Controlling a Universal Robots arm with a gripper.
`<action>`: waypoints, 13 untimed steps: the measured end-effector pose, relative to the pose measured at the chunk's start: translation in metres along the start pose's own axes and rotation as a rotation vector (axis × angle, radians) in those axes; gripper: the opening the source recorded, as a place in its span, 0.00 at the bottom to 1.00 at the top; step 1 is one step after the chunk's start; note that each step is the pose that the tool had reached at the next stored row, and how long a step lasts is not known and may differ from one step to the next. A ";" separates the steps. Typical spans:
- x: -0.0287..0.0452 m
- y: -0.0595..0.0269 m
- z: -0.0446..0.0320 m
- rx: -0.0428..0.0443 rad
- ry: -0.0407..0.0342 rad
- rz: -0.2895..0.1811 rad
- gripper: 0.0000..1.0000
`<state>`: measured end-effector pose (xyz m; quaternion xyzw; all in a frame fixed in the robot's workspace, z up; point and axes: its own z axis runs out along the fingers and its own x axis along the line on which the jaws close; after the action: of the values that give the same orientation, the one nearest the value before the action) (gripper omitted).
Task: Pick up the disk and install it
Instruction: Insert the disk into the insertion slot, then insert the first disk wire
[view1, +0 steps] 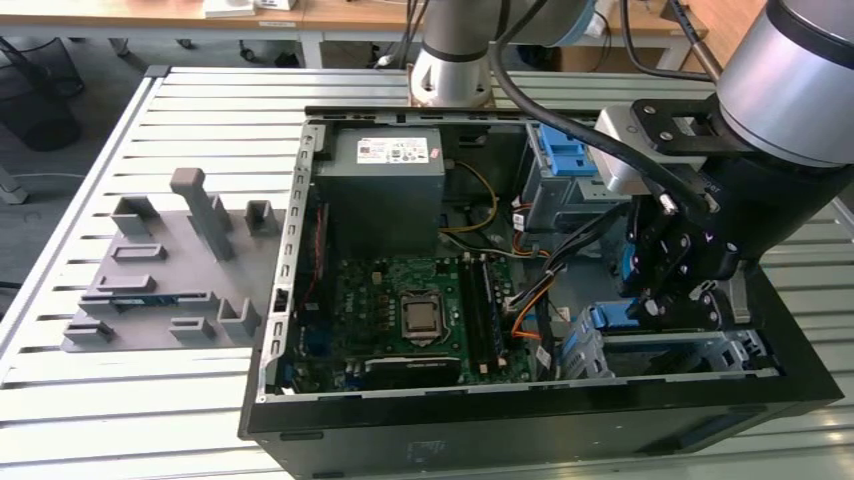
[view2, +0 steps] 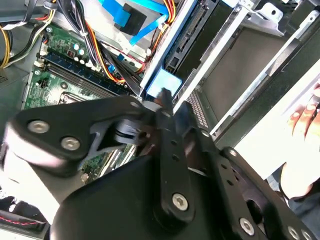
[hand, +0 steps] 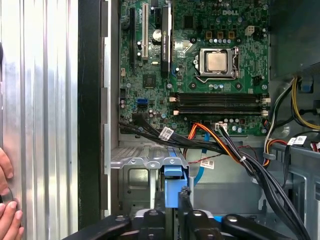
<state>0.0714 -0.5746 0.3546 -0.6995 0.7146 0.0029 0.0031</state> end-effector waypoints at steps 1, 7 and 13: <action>0.0000 0.0000 0.0000 0.0000 0.0001 0.000 0.24; 0.0000 0.0000 0.0000 0.0000 0.0002 0.000 0.11; 0.0000 -0.0001 0.0000 0.0000 0.0008 0.000 0.11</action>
<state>0.0715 -0.5746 0.3547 -0.6995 0.7146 0.0026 0.0028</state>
